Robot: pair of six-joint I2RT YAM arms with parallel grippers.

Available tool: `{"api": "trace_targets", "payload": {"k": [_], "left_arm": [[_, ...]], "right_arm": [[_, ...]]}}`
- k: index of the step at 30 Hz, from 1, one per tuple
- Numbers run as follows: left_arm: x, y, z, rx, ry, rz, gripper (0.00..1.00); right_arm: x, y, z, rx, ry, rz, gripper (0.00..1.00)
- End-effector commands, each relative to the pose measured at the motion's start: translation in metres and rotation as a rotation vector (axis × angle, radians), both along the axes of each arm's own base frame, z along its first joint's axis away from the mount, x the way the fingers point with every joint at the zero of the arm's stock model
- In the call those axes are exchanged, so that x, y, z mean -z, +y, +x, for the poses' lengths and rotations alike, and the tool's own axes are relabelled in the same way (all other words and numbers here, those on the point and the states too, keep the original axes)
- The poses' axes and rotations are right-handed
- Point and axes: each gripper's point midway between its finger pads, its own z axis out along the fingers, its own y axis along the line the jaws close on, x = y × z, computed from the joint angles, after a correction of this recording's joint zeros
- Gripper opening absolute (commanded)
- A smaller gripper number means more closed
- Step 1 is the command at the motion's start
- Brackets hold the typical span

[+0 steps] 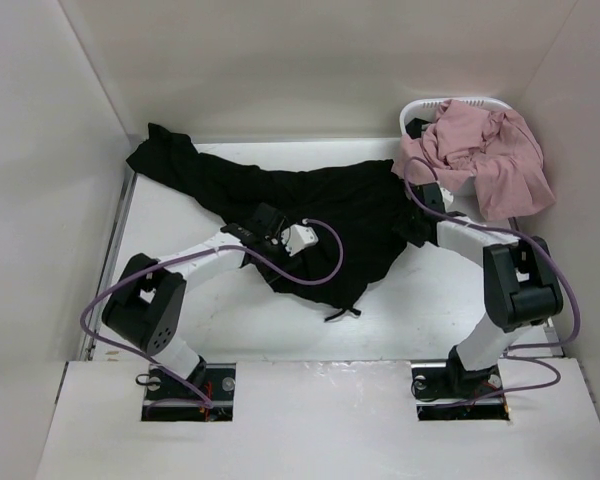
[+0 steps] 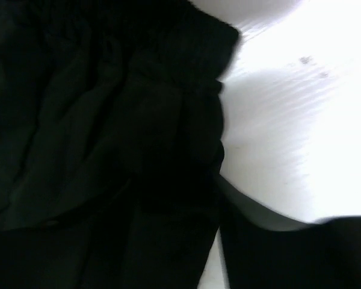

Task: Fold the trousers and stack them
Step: Flatten the trousers out

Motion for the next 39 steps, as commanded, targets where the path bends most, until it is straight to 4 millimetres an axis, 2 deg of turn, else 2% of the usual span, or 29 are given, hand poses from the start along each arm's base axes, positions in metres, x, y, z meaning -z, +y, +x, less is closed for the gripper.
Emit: {"api": "trace_targets", "payload": {"k": [1,2,3,4,5,6,7,9,12,13,14,15,17,21,23,25,26,27,29,30,31,32,33,34,35,36,38,39], "left_arm": [[-0.006,-0.017,0.014,-0.046,-0.014,-0.092,0.47],[-0.003,-0.017,0.013,-0.051,-0.007,-0.092,0.23],[-0.002,-0.015,0.015,-0.066,-0.008,-0.095,0.09],[-0.001,-0.009,0.018,-0.091,-0.018,-0.086,0.03],[-0.005,-0.001,0.023,-0.116,-0.039,-0.076,0.0],[-0.011,0.013,0.029,-0.149,-0.065,-0.064,0.0],[-0.022,0.028,0.037,-0.189,-0.104,-0.06,0.0],[-0.053,0.071,0.05,-0.276,-0.187,-0.052,0.0],[-0.111,0.144,0.052,-0.354,-0.319,0.016,0.0],[-0.126,0.16,0.05,-0.363,-0.347,0.038,0.0],[-0.154,0.183,0.044,-0.37,-0.393,0.076,0.0],[-0.17,0.194,0.04,-0.372,-0.419,0.098,0.0],[-0.217,0.213,0.03,-0.354,-0.475,0.154,0.0],[-0.273,0.214,0.023,-0.286,-0.501,0.203,0.01],[-0.279,0.203,0.034,-0.223,-0.491,0.215,0.04],[-0.255,0.182,0.055,-0.124,-0.434,0.238,0.07],[-0.23,0.17,0.072,-0.07,-0.386,0.249,0.1],[-0.213,0.164,0.085,-0.046,-0.359,0.253,0.12],[-0.169,0.149,0.126,-0.014,-0.315,0.255,0.19],[-0.154,0.143,0.152,-0.028,-0.323,0.251,0.25],[-0.148,0.133,0.178,-0.062,-0.354,0.229,0.35],[-0.151,0.128,0.202,-0.13,-0.398,0.201,0.43],[-0.164,0.123,0.221,-0.212,-0.454,0.161,0.51],[-0.18,0.12,0.232,-0.281,-0.495,0.105,0.59],[-0.2,0.115,0.232,-0.328,-0.523,0.043,0.66],[-0.219,0.113,0.226,-0.356,-0.539,-0.031,0.69],[-0.246,0.126,0.202,-0.383,-0.541,-0.141,0.73],[-0.251,0.138,0.188,-0.397,-0.537,-0.159,0.74]], "right_arm": [[-0.018,0.017,0.023,0.004,-0.082,0.091,0.44],[-0.017,0.017,0.022,-0.001,-0.08,0.107,0.31],[-0.016,0.019,0.021,-0.006,-0.08,0.117,0.17],[-0.018,0.019,0.018,-0.009,-0.083,0.124,0.05],[-0.022,0.02,0.015,-0.013,-0.091,0.13,0.0],[-0.028,0.019,0.011,-0.012,-0.108,0.132,0.0],[-0.038,0.017,0.006,-0.013,-0.13,0.128,0.0],[-0.061,0.026,-0.012,-0.044,-0.183,0.13,0.0],[-0.095,0.041,-0.05,-0.084,-0.264,0.117,0.0],[-0.102,0.048,-0.064,-0.102,-0.278,0.109,0.0],[-0.108,0.056,-0.079,-0.122,-0.29,0.104,0.0],[-0.111,0.064,-0.092,-0.135,-0.292,0.102,0.0],[-0.109,0.078,-0.118,-0.16,-0.266,0.098,0.0],[-0.097,0.094,-0.154,-0.188,-0.215,0.085,0.0],[-0.09,0.092,-0.163,-0.178,-0.202,0.07,0.0],[-0.089,0.09,-0.164,-0.173,-0.204,0.07,0.0],[-0.094,0.087,-0.162,-0.162,-0.219,0.073,0.0],[-0.099,0.086,-0.159,-0.16,-0.23,0.072,0.0],[-0.116,0.079,-0.15,-0.144,-0.272,0.059,0.0],[-0.126,0.074,-0.144,-0.136,-0.294,0.047,0.0],[-0.136,0.068,-0.139,-0.124,-0.315,0.039,0.0],[-0.146,0.061,-0.134,-0.108,-0.334,0.029,0.0],[-0.156,0.053,-0.129,-0.093,-0.353,0.019,0.0],[-0.164,0.046,-0.125,-0.081,-0.368,0.008,0.0],[-0.17,0.04,-0.122,-0.073,-0.379,0.0,0.0],[-0.173,0.036,-0.12,-0.068,-0.385,-0.008,0.0],[-0.171,0.033,-0.119,-0.077,-0.377,-0.014,0.01],[-0.167,0.033,-0.12,-0.085,-0.366,-0.015,0.02]]}}
